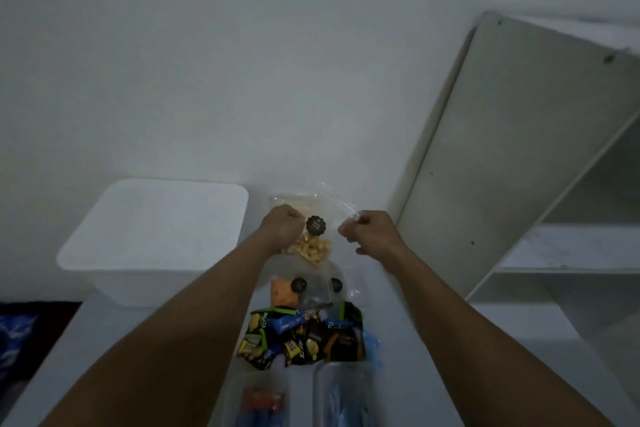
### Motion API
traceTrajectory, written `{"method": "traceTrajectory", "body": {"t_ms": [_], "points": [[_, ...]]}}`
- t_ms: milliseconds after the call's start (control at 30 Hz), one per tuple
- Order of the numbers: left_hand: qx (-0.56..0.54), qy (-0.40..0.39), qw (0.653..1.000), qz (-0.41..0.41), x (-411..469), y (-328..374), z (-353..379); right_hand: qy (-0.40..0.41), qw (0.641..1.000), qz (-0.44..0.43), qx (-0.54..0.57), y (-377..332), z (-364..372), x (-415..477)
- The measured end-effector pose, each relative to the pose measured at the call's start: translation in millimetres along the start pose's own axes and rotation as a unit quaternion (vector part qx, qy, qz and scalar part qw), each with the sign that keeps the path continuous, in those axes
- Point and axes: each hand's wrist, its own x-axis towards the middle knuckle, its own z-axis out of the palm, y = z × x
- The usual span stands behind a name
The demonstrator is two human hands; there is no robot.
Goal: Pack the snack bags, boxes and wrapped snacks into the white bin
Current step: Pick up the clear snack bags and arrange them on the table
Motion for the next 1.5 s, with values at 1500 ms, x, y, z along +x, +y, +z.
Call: {"method": "traceTrajectory", "body": {"t_ms": [1500], "points": [[-0.223, 0.04, 0.934, 0.278, -105, 173, -115, 0.059, 0.945, -0.315, -0.064, -212, -59, -88]]}}
